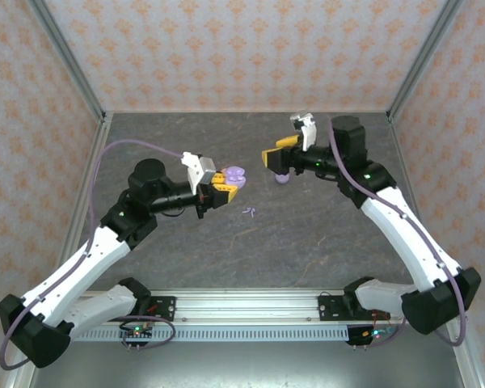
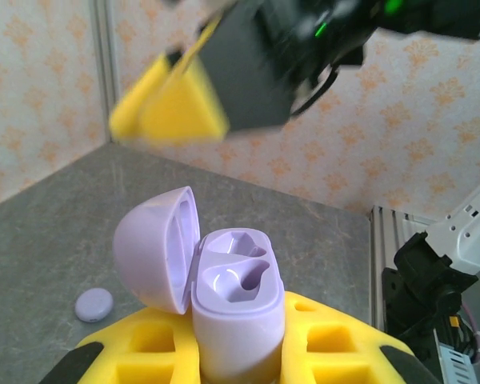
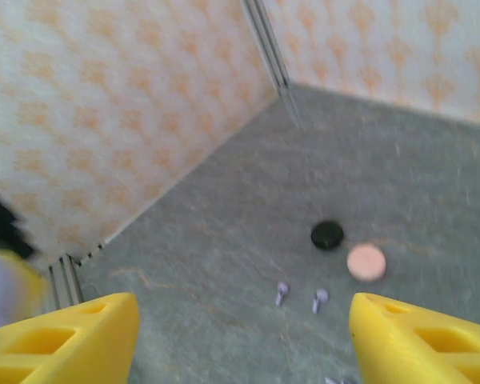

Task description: Insert the wireless bluetooth earbuds into the charging case

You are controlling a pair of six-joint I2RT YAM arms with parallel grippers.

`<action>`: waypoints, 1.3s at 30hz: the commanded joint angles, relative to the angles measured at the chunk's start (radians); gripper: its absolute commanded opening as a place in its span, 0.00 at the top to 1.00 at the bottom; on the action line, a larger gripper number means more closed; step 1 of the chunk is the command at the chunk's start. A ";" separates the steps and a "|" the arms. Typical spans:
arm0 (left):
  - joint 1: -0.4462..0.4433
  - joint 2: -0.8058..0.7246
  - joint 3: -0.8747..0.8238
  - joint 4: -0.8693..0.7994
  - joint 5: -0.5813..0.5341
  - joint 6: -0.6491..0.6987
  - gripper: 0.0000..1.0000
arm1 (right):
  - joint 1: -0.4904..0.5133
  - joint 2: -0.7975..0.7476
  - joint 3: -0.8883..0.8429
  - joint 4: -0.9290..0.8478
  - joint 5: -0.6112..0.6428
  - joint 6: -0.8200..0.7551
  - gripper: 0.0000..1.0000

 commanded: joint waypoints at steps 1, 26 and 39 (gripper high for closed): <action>-0.007 -0.048 -0.017 -0.016 -0.051 0.021 0.85 | 0.007 0.100 -0.101 -0.003 0.027 0.134 0.35; -0.007 -0.183 0.001 -0.044 -0.053 0.020 0.89 | 0.372 0.951 0.545 -0.283 0.395 0.181 0.57; -0.007 -0.169 0.004 -0.038 -0.055 0.020 0.90 | 0.430 1.140 0.775 -0.419 0.508 0.138 0.63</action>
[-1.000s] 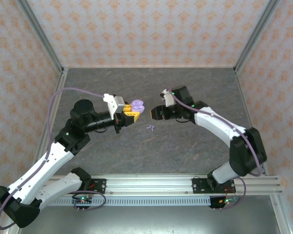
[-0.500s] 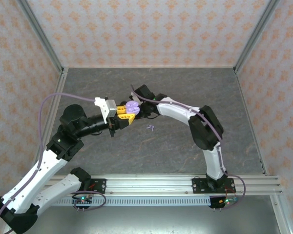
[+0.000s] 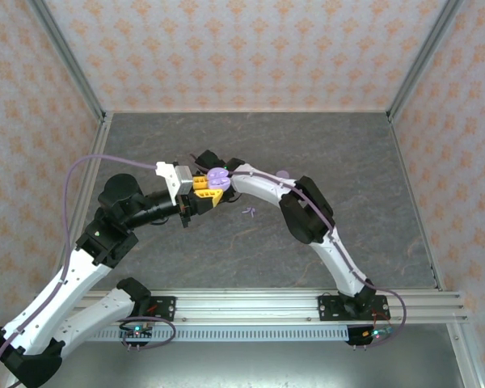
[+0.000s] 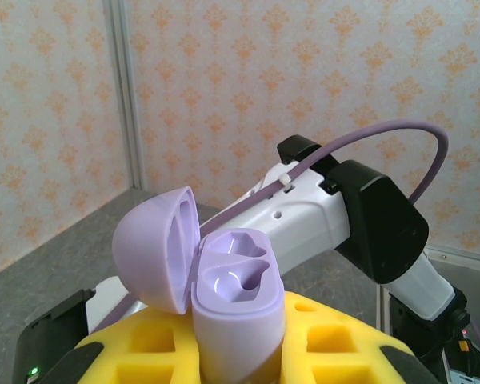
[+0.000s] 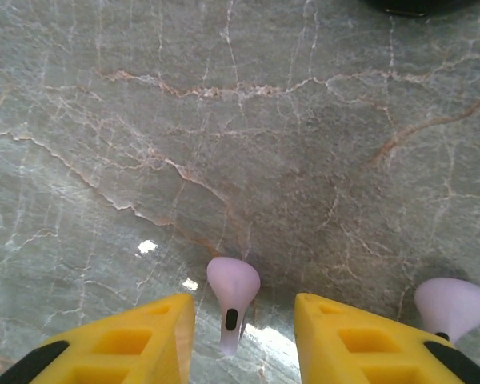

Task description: Insert the wireless bluetooth earbuds into the charging case

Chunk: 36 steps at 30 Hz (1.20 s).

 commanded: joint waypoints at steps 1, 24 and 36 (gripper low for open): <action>-0.007 0.002 0.009 0.007 -0.018 0.019 0.90 | 0.006 0.024 0.056 -0.067 0.060 -0.024 0.63; -0.007 0.012 0.012 -0.004 -0.020 0.028 0.90 | 0.030 0.111 0.164 -0.137 0.097 -0.059 0.74; -0.007 -0.004 0.003 -0.016 -0.032 0.033 0.90 | 0.032 -0.010 0.009 -0.103 0.109 -0.078 0.81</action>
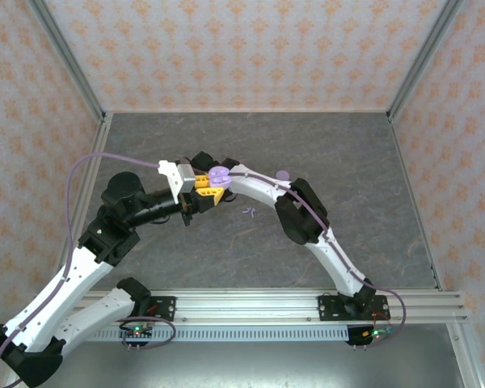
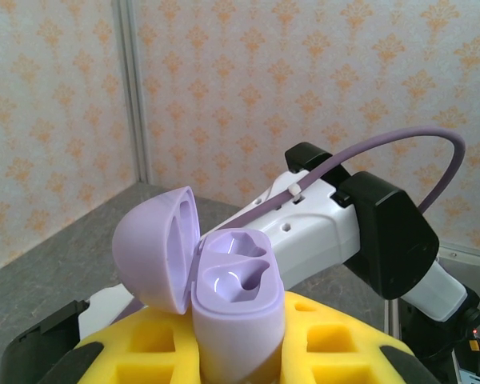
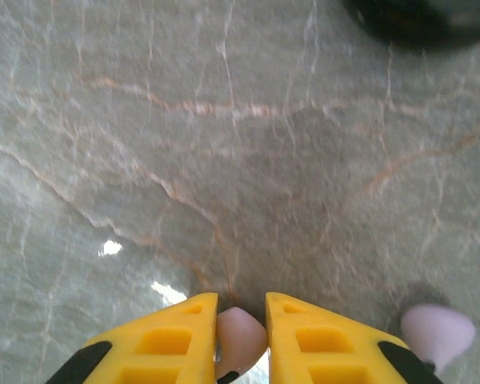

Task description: Insert the wireless bluetooth earbuds into the charging case

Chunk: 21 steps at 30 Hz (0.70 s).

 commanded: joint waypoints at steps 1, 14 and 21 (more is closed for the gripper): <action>-0.007 -0.018 0.003 -0.018 -0.015 0.025 0.90 | 0.011 -0.056 -0.064 -0.035 0.031 -0.018 0.82; -0.008 -0.031 -0.025 0.014 -0.007 -0.006 0.90 | -0.083 -0.513 -0.575 0.233 0.006 -0.050 0.84; -0.007 0.015 -0.062 0.077 0.006 -0.039 0.91 | -0.177 -0.880 -0.784 0.289 -0.025 -0.130 0.84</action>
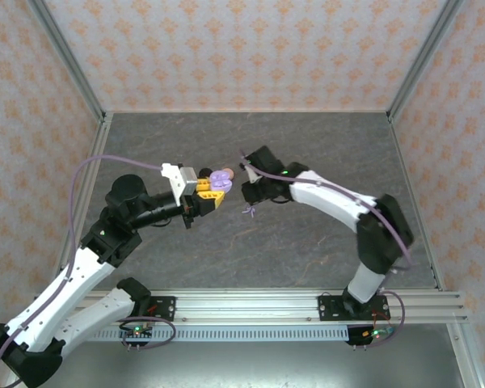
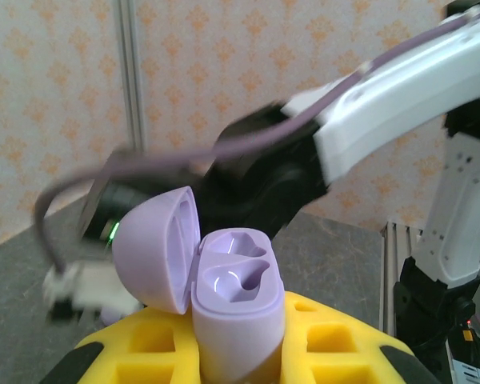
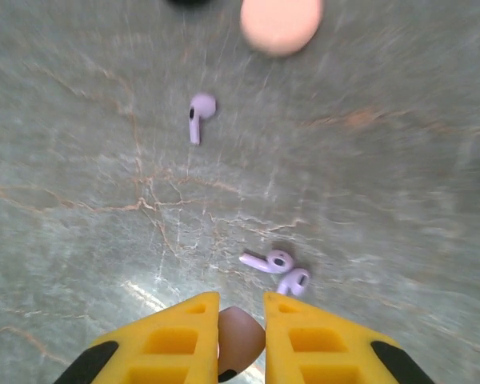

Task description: Insert the wireless bluetooth earbuds into the charging case

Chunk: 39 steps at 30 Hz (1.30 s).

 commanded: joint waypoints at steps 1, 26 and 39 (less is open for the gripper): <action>-0.007 0.022 -0.022 0.082 0.010 -0.033 0.91 | -0.023 -0.166 -0.053 0.063 -0.018 -0.073 0.84; -0.007 0.233 0.011 0.121 0.189 -0.034 1.00 | 0.068 -0.531 0.008 0.163 -0.270 -0.418 0.84; -0.007 0.227 0.015 0.125 0.189 -0.044 1.00 | 0.107 -0.490 0.003 0.185 -0.273 -0.443 0.84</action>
